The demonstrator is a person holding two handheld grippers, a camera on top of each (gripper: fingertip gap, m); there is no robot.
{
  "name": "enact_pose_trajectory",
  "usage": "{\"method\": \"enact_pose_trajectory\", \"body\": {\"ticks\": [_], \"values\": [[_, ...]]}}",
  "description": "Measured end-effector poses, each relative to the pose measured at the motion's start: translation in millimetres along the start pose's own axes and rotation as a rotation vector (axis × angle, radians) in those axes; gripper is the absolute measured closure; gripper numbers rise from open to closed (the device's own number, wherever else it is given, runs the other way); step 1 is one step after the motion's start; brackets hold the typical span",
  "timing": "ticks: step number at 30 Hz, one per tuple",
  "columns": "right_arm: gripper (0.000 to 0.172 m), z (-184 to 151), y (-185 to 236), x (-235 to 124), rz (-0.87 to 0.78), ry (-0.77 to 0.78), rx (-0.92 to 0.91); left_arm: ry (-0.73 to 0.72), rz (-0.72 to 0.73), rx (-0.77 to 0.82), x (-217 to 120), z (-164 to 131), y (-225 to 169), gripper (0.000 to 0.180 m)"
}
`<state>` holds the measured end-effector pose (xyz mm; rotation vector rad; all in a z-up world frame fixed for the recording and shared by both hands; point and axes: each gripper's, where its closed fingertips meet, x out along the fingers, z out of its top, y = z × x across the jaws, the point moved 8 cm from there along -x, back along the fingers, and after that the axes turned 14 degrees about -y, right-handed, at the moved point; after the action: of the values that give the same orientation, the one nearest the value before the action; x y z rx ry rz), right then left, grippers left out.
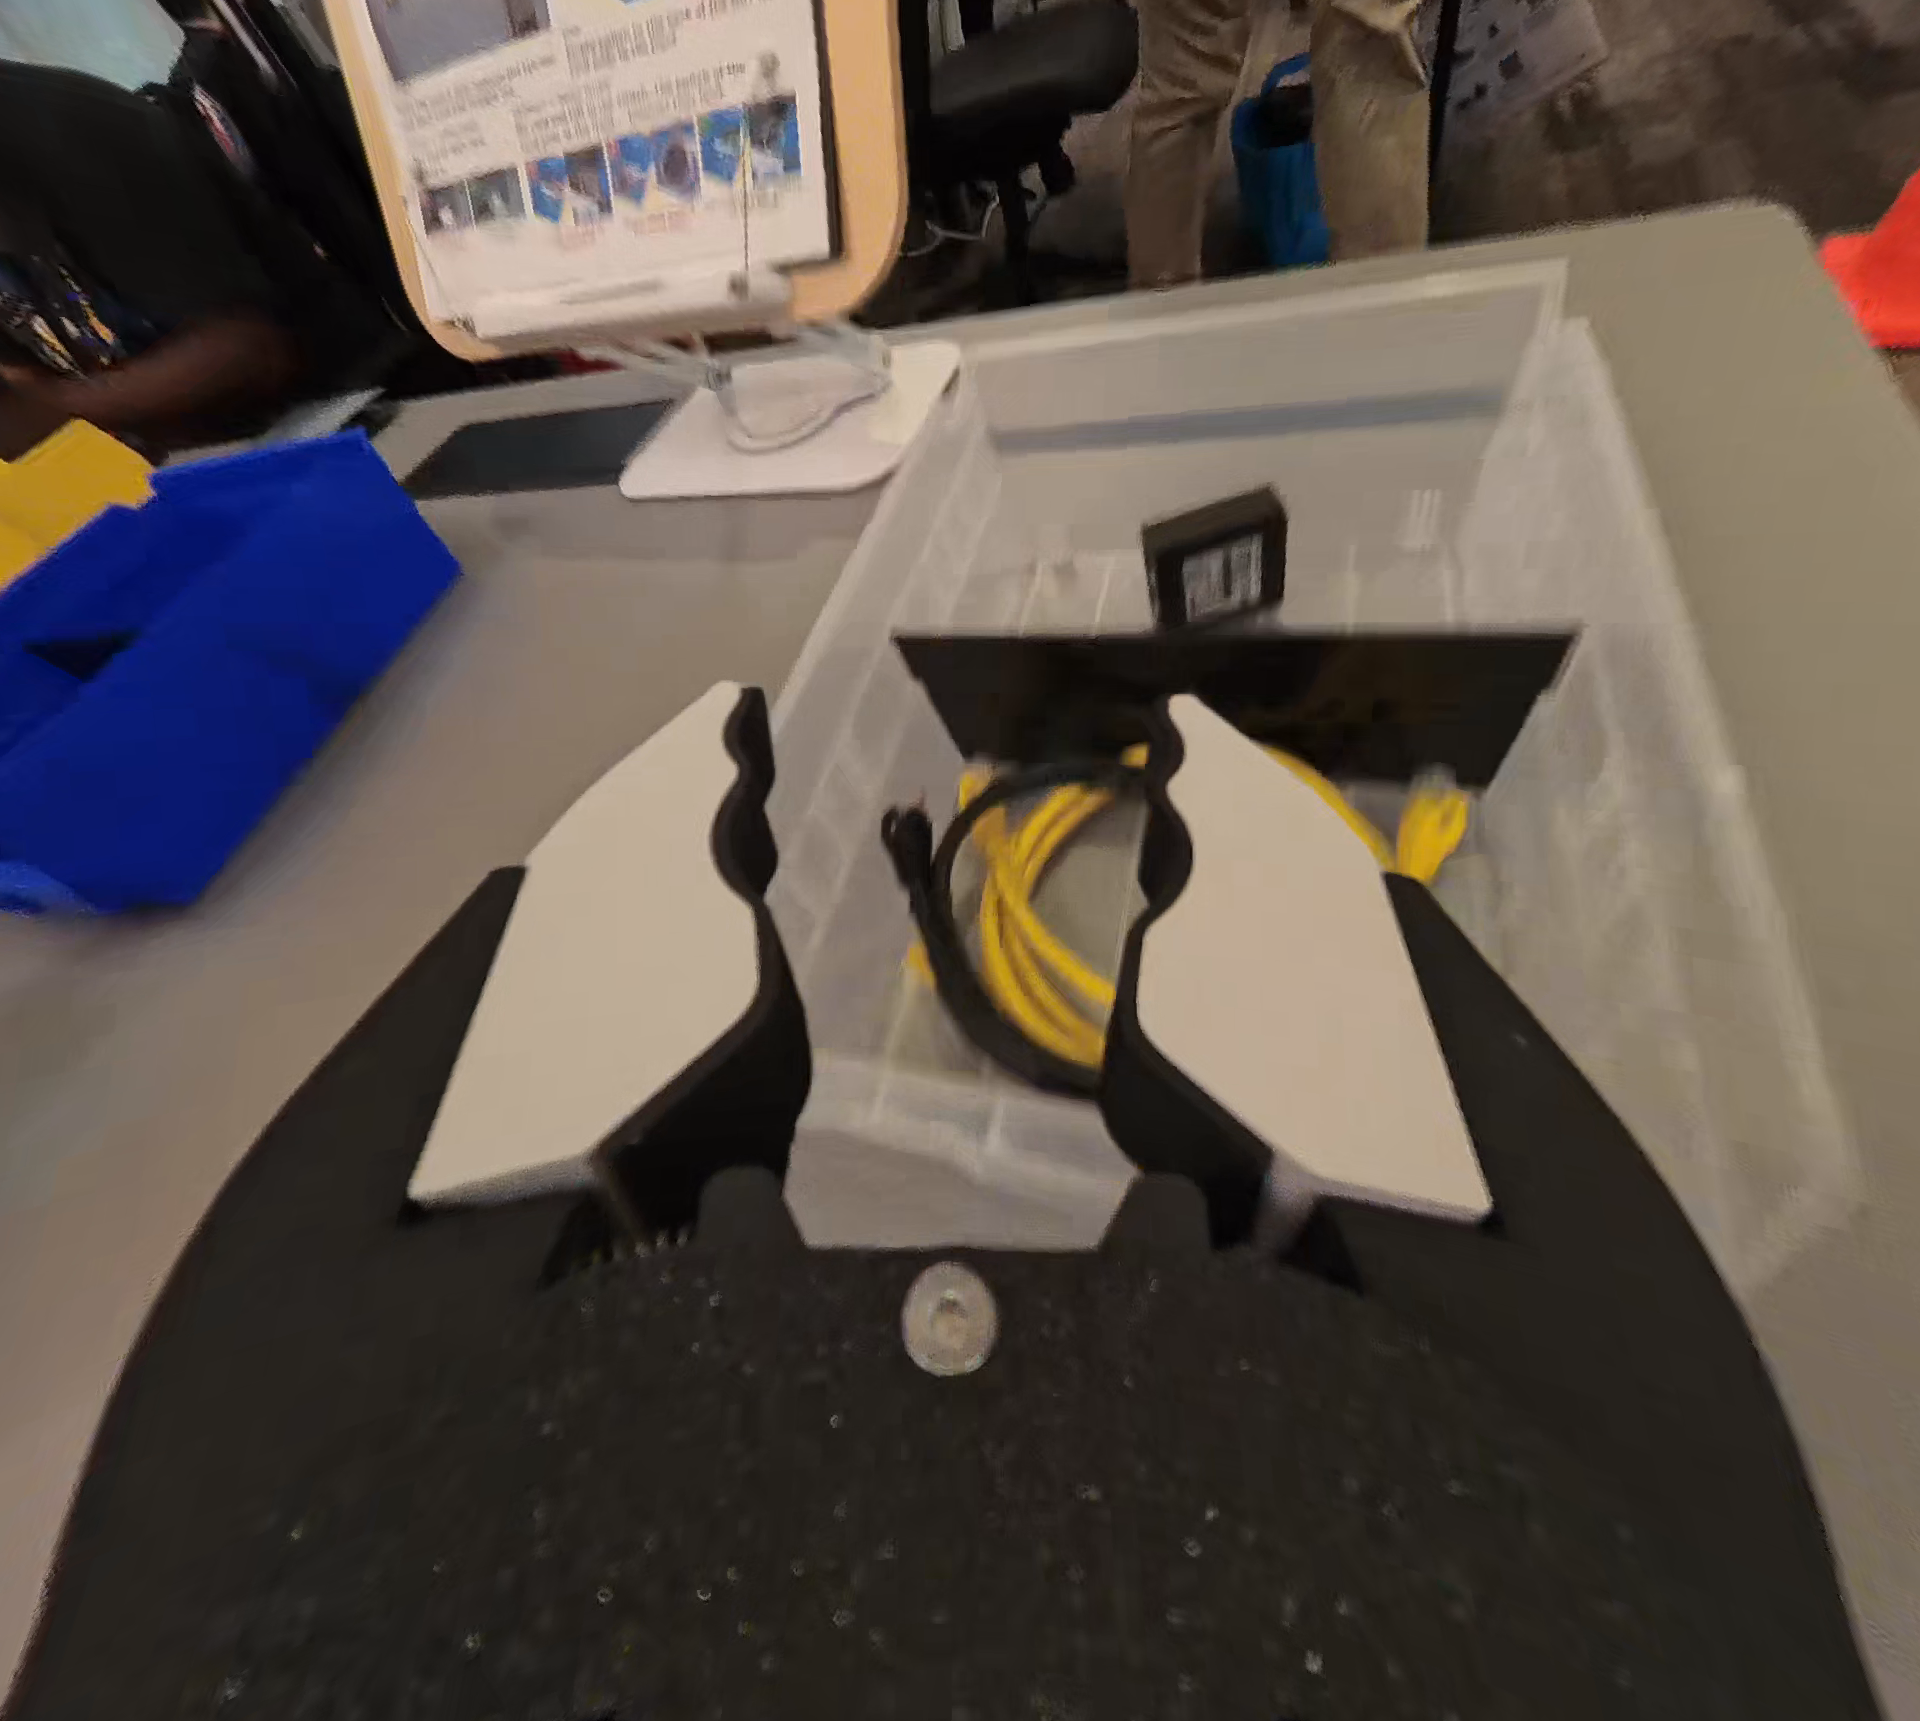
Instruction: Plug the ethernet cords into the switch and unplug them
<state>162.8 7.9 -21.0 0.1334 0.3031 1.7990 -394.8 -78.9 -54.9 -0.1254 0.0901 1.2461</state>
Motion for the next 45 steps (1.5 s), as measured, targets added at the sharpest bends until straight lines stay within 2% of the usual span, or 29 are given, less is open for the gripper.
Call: {"method": "enact_pose_trajectory", "body": {"ticks": [2, 4, 6, 9, 12, 14, 17, 24, 40, 45], "values": [[0.117, -33, 5, -23, -0.090, 0.006, -0.048, -0.011, 0.079, -0.075, -22, -22, 7, 0.142], [0.122, -53, 14, -43, -0.114, -0.030, -0.103, -0.043, 0.063, -0.160, -33, -18, 8, 0.133], [0.112, -60, 16, -51, -0.135, 0.016, -0.139, -0.117, 0.113, -0.088, -38, -9, 12, 0.132], [0.114, -65, 11, -53, -0.141, 0.010, -0.177, -0.206, 0.213, 0.120, -38, -10, 23, 0.140], [0.109, -75, -4, -46, -0.169, 0.076, -0.219, -0.182, 0.178, 0.041, -29, -13, 31, 0.132], [0.103, -77, -11, -44, -0.178, 0.107, -0.171, -0.127, 0.172, -0.020, -22, -20, 37, 0.126], [0.104, -76, -19, -47, -0.197, 0.087, -0.147, -0.106, 0.183, -0.037, -16, -22, 42, 0.126], [0.103, -78, -29, -52, -0.219, 0.103, -0.133, -0.054, 0.155, 0.026, -6, -27, 36, 0.127], [0.100, -82, -28, -47, -0.216, 0.133, -0.171, -0.018, 0.124, 0.017, -1, -32, 32, 0.129], [0.099, -78, -29, -49, -0.223, 0.110, -0.185, -0.019, 0.093, 0.094, 1, -27, 10, 0.124]]}}
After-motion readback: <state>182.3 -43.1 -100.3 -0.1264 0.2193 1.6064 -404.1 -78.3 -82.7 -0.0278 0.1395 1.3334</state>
